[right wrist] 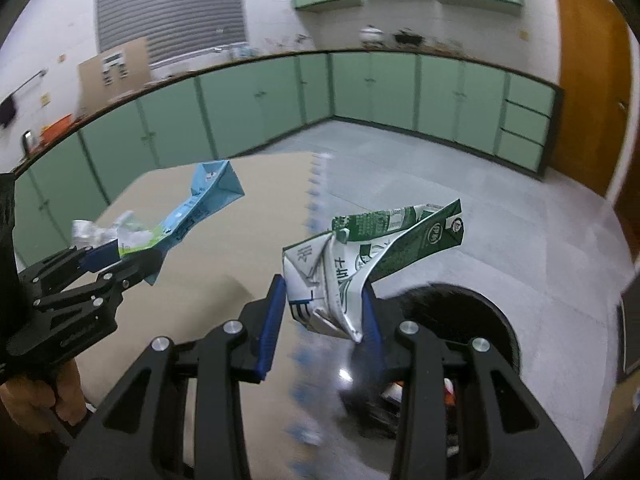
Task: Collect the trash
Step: 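Carry the milk carton and green-white wrapper to the black bin and release both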
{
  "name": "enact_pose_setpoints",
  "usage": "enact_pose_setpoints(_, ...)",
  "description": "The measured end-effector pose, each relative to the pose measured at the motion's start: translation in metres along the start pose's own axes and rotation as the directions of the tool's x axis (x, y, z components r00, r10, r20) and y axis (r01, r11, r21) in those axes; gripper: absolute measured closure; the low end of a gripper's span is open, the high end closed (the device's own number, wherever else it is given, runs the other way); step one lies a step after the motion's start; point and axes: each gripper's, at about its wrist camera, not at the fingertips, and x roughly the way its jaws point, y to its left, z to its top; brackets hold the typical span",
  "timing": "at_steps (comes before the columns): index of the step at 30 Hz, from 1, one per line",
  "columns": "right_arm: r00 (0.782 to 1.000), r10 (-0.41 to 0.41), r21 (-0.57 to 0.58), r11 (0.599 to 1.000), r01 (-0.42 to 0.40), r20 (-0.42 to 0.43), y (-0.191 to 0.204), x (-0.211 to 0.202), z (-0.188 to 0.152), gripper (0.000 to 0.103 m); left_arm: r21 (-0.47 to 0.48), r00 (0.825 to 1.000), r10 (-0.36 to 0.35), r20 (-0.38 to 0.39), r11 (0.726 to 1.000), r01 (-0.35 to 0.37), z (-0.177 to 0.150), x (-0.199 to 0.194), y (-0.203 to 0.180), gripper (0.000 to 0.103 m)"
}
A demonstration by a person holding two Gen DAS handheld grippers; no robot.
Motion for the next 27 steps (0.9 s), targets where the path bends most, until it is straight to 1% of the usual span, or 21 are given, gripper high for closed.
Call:
enact_pose_setpoints(2,1.0,-0.02,0.04,0.999,0.021,-0.022,-0.03,0.004,-0.009,0.069,0.023,0.999,-0.039,-0.026,0.999,0.039,0.001,0.016,-0.024,0.058)
enact_pose_setpoints(5,0.998,-0.025,0.1,0.995,0.031,-0.064,-0.069,0.017,-0.022,0.069,0.069,0.993,-0.092,-0.079,0.993,0.098,0.005,0.046,-0.063,0.058)
enact_pose_setpoints(10,0.991,-0.041,0.173,0.983,0.062,-0.124,-0.116,0.043,-0.041,0.069,0.127,0.98,-0.134,-0.147,0.98,0.153,0.012,0.088,-0.112,0.058)
enact_pose_setpoints(12,0.988,-0.046,0.19,0.979,0.074,-0.144,-0.129,0.055,-0.045,0.069,0.15,0.976,-0.136,-0.17,0.975,0.162,0.014,0.105,-0.129,0.058)
enact_pose_setpoints(16,0.982,-0.032,0.222,0.972,0.074,-0.185,-0.153,0.078,-0.052,0.069,0.209,0.963,-0.117,-0.243,0.963,0.17,0.015,0.148,-0.162,0.058)
enact_pose_setpoints(18,0.977,-0.045,0.235,0.967,0.095,-0.21,-0.162,0.086,-0.057,0.065,0.235,0.957,-0.096,-0.275,0.958,0.163,0.016,0.167,-0.174,0.058)
enact_pose_setpoints(19,0.974,-0.047,0.245,0.964,0.102,-0.222,-0.169,0.092,-0.055,0.059,0.247,0.949,-0.082,-0.304,0.955,0.162,0.015,0.18,-0.181,0.058)
enact_pose_setpoints(20,0.973,-0.055,0.255,0.96,0.113,-0.226,-0.174,0.093,-0.057,0.055,0.248,0.939,-0.079,-0.335,0.954,0.169,0.014,0.192,-0.187,0.058)
enact_pose_setpoints(21,0.973,-0.064,0.262,0.957,0.123,-0.223,-0.178,0.093,-0.058,0.053,0.248,0.936,-0.078,-0.343,0.954,0.171,0.017,0.201,-0.189,0.058)
enact_pose_setpoints(22,0.972,-0.069,0.266,0.955,0.129,-0.223,-0.18,0.093,-0.059,0.052,0.246,0.932,-0.078,-0.354,0.954,0.173,0.017,0.208,-0.192,0.057)
enact_pose_setpoints(23,0.973,-0.074,0.275,0.952,0.135,-0.221,-0.183,0.089,-0.061,0.052,0.228,0.922,-0.087,-0.378,0.956,0.184,0.017,0.215,-0.194,0.057)
enact_pose_setpoints(24,0.973,-0.08,0.28,0.95,0.141,-0.217,-0.184,0.085,-0.062,0.052,0.209,0.916,-0.101,-0.388,0.959,0.194,0.017,0.218,-0.194,0.057)
enact_pose_setpoints(27,0.975,-0.103,0.277,0.948,0.157,-0.197,-0.186,0.073,-0.063,0.051,0.192,0.92,-0.107,-0.376,0.963,0.191,0.02,0.217,-0.192,0.056)
